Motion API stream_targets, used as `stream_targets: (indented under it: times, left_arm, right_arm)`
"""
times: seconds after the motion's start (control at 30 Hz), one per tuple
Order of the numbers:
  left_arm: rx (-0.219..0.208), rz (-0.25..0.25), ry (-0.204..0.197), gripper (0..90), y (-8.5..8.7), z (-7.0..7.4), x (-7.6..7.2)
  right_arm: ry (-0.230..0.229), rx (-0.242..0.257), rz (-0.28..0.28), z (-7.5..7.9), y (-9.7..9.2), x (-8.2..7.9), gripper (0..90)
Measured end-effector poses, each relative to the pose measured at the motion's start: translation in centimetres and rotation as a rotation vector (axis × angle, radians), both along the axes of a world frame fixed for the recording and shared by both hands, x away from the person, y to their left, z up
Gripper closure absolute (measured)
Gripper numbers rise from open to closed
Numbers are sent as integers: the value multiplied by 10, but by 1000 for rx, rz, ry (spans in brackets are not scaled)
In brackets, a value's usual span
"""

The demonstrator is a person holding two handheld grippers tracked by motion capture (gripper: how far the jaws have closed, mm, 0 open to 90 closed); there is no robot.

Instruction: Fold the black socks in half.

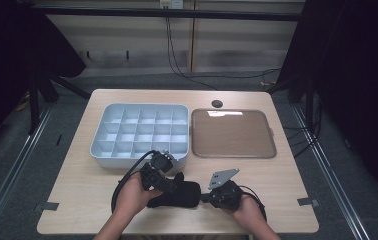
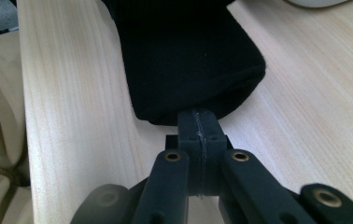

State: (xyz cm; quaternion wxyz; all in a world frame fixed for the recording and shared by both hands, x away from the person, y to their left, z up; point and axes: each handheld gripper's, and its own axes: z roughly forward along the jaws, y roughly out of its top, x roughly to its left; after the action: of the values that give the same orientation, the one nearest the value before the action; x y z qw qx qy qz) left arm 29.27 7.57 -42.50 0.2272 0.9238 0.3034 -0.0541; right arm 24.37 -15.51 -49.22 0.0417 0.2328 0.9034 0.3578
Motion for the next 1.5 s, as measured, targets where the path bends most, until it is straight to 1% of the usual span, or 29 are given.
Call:
stream_targets:
  times: [0.03, 0.2, 0.23, 0.33, 0.4, 0.43, 0.47, 0.53, 0.57, 0.6, 0.63, 0.67, 0.7, 0.73, 0.8, 0.83, 0.9, 0.97, 1.0, 1.1, 1.23, 1.3, 1.33, 1.4, 1.47, 1.5]
  left_arm:
    - [8, -7, 9, 779, -3, -2, 0]
    - [18, -17, 11, 778, -7, -3, -1]
    - [11, -13, 5, 778, -8, -3, -1]
    - [15, -22, 8, 779, -10, -3, -2]
    - [5, -29, 6, 779, -13, -4, -3]
    - [3, -25, 14, 779, -14, -5, -3]
    - [9, -31, 20, 778, -17, -7, -3]
    - [8, -30, 24, 775, -17, -8, -2]
    - [0, -24, 25, 775, -18, -9, -2]
    - [-3, -29, 28, 771, -18, -10, -1]
    - [-7, -22, 33, 756, -19, -10, -1]
    - [-15, -16, 33, 722, -19, -11, -1]
    - [-14, -14, 34, 687, -19, -11, -1]
    - [-18, -12, 25, 634, -18, -9, -1]
    - [-23, -6, 23, 618, -17, -7, -1]
    - [-29, -3, 21, 588, -15, -6, -1]
    - [-45, 10, 19, 582, -12, -2, -1]
    - [-56, 10, 19, 572, -10, 2, -1]
    - [-50, 15, 18, 563, -9, 3, 0]
    - [-52, 27, 18, 562, -6, 3, 1]
    - [-43, 42, 38, 564, -4, -6, 4]
    - [-27, 41, 47, 564, -8, -13, 3]
    - [-21, 31, 45, 566, -10, -15, 3]
    - [-31, 34, 46, 570, -15, -19, 3]
    - [-26, 28, 34, 581, -21, -21, 2]
    - [-12, 22, 31, 585, -26, -25, 2]
  right_arm:
    - [-1, -2, 0, 0, 0, 0, 900]
    - [1, -1, -1, -1, 0, 0, 900]
    - [3, 0, -2, -1, 0, 0, 900]
    - [3, -5, -1, -1, 0, 0, 900]
    - [3, -4, -3, -1, 1, 0, 900]
    - [1, -9, 2, -1, 1, 0, 900]
    - [7, -7, -2, -1, 1, 0, 900]
    - [2, -7, 0, -1, 1, 1, 900]
    - [2, -7, 0, -1, 1, 1, 900]
    - [4, -8, 0, -1, 1, 0, 900]
    - [7, -9, -2, -1, 0, 0, 900]
    - [5, -5, -5, -1, 0, 0, 900]
    - [2, -7, 1, -1, -1, 0, 900]
    - [5, -10, -3, -1, -1, 0, 900]
    - [9, -6, -7, -1, -1, 0, 900]
    - [8, -2, -6, -1, -1, 1, 900]
    - [12, -2, -6, -1, -2, 1, 900]
    - [12, -5, -6, -2, -2, 1, 900]
    - [7, -6, -3, -2, -2, 1, 900]
    - [8, -7, 0, -1, -2, 2, 900]
    - [3, -11, 1, -2, -2, 2, 900]
    - [7, -5, -2, -2, -1, 2, 900]
    - [8, -6, -2, -2, -1, 1, 900]
    - [8, -5, -5, -2, -1, 2, 900]
    - [12, -6, -8, -3, -1, 2, 900]
    - [12, -5, -8, -3, -1, 2, 900]
